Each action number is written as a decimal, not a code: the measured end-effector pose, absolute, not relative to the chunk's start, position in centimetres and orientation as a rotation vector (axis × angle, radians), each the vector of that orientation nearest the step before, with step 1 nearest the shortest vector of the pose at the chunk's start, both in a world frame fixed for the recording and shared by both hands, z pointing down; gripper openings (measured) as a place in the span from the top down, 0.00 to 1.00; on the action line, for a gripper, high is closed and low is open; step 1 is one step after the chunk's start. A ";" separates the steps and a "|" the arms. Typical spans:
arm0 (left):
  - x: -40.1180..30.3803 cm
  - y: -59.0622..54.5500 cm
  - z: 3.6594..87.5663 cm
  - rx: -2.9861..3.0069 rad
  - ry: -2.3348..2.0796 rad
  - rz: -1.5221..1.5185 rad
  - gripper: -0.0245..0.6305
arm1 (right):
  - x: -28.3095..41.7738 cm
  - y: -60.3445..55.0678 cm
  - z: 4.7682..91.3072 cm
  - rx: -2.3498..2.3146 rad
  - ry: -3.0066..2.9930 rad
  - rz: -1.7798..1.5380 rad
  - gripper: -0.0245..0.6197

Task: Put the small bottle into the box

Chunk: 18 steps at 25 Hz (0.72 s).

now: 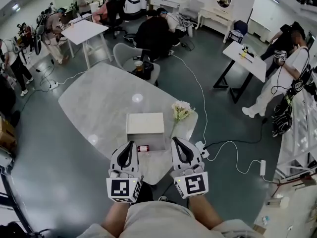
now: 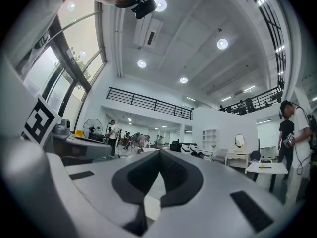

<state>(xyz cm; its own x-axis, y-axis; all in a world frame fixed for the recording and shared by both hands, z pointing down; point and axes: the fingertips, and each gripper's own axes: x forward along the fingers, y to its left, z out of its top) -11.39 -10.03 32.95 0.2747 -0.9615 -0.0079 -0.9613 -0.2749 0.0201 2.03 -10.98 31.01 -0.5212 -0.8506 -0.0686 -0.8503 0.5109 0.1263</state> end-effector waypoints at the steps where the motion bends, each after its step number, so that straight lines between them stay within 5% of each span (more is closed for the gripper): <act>1: -11.4 -9.9 33.0 2.498 -1.884 -0.032 0.93 | 1.9 -10.9 31.0 1.531 -2.732 -0.233 0.92; 18: -12.9 -9.4 32.8 2.457 -1.946 -0.043 0.93 | 1.6 -10.7 30.8 1.513 -2.747 -0.226 0.92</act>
<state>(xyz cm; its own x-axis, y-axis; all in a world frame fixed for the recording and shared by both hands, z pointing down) -12.95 -9.35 32.76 0.2288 -0.9733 -0.0174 -0.9731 -0.2292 0.0219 1.61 -10.71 30.81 -0.5369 -0.8407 -0.0714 -0.8410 0.5265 0.1244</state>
